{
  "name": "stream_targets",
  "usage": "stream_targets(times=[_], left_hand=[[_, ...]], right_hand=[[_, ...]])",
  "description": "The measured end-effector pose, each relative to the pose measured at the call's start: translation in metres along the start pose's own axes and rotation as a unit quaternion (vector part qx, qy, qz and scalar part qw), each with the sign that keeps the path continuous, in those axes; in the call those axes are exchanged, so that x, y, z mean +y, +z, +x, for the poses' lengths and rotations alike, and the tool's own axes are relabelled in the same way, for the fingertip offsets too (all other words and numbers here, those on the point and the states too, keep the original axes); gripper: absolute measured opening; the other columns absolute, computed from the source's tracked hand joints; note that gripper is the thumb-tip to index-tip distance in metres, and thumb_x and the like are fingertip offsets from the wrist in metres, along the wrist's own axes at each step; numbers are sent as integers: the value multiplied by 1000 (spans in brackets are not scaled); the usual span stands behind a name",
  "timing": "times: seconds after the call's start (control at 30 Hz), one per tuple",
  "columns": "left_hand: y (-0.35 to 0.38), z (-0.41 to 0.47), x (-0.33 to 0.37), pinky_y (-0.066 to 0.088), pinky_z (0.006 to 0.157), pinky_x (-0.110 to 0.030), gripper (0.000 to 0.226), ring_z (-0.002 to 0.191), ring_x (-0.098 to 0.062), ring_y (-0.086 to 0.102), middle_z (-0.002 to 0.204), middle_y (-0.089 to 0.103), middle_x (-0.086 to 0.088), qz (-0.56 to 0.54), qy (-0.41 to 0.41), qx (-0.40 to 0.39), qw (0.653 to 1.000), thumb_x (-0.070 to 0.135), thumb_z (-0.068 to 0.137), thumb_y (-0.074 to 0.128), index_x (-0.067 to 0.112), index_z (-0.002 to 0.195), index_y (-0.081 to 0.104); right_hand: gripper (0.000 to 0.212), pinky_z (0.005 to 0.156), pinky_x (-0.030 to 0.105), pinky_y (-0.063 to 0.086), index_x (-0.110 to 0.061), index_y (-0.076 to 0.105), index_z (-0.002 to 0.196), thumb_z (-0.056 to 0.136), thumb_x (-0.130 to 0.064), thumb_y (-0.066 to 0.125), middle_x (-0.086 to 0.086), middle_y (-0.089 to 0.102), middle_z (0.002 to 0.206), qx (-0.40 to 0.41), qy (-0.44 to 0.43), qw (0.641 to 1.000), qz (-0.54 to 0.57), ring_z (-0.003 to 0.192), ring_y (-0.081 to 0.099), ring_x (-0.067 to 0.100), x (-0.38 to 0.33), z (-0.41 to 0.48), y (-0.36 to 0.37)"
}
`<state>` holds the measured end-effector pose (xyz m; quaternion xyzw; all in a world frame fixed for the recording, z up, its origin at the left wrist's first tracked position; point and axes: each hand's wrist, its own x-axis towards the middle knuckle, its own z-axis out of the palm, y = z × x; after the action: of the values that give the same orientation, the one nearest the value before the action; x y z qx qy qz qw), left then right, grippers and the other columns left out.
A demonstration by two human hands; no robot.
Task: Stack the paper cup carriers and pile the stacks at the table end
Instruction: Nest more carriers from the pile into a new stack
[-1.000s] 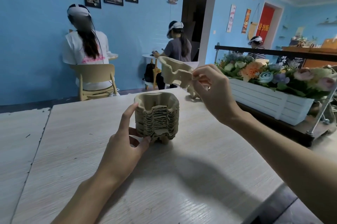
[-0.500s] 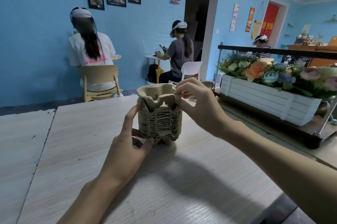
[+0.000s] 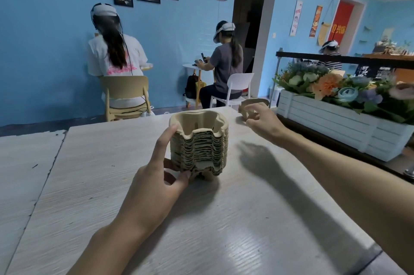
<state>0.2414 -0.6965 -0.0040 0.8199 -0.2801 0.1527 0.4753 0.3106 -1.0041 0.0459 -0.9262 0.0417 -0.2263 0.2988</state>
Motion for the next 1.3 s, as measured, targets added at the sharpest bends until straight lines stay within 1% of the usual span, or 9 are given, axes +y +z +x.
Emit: stream_targets(times=[0.1,0.17,0.27,0.53,0.67,0.77,0.9,1.07,1.3], left_hand=[[5,0,-2,51,64,-15,98,75,-3,69,85,69,15,-7,3,12,1000,19,86,77,76,134,13],[7,0,-2,51,64,-12,100,75,-4,69,83,69,14,-11,2,16,1000,18,85,78,78,133,13],[8,0,-3,51,70,-12,102,75,-9,70,83,70,17,-16,-1,13,1000,16,83,79,79,131,14],[12,3,-4,45,72,-3,107,79,-7,71,90,66,27,-9,-21,15,1000,18,79,82,83,127,12],[11,3,-5,46,71,-5,106,79,-9,70,91,67,24,-7,-18,17,1000,19,79,81,83,128,12],[10,2,-4,47,67,-12,102,76,-16,70,87,70,13,-11,-18,22,1000,20,80,80,80,131,15],[9,1,-4,45,69,-10,99,80,-10,70,90,72,9,-22,-15,20,999,20,81,79,79,131,17],[9,1,-5,46,70,-7,98,77,-10,70,87,71,9,-40,-8,21,999,16,83,79,78,130,20],[8,1,-4,48,67,-9,98,79,-4,68,92,69,10,-24,-7,13,1000,18,87,77,77,133,14]], right_hand=[[15,95,46,47,-11,60,87,74,-17,64,6,52,115,-15,29,999,-25,108,51,27,13,28,2],[33,99,43,45,-10,62,106,74,-15,63,10,52,123,-6,38,999,-34,112,49,26,24,45,6],[61,108,40,39,-10,47,138,79,-11,63,12,46,138,29,55,998,-19,124,45,27,40,66,12],[71,110,40,36,-14,34,149,85,-21,64,11,43,149,41,55,996,-61,132,43,30,63,99,15],[60,102,41,41,-15,44,143,89,-24,65,11,47,142,62,56,992,-96,125,48,30,67,98,17],[37,93,39,44,-14,63,123,90,-29,69,13,50,132,67,48,991,-105,109,54,29,70,90,21],[12,84,31,40,-8,74,90,89,-20,70,-3,56,93,69,17,995,-76,93,49,21,70,72,20],[18,83,30,40,-4,70,88,90,-22,69,11,56,108,103,-25,993,-61,93,53,22,51,54,4],[10,82,40,57,-9,67,96,90,-17,63,9,61,102,103,-190,975,47,86,64,26,-38,-3,-35]])
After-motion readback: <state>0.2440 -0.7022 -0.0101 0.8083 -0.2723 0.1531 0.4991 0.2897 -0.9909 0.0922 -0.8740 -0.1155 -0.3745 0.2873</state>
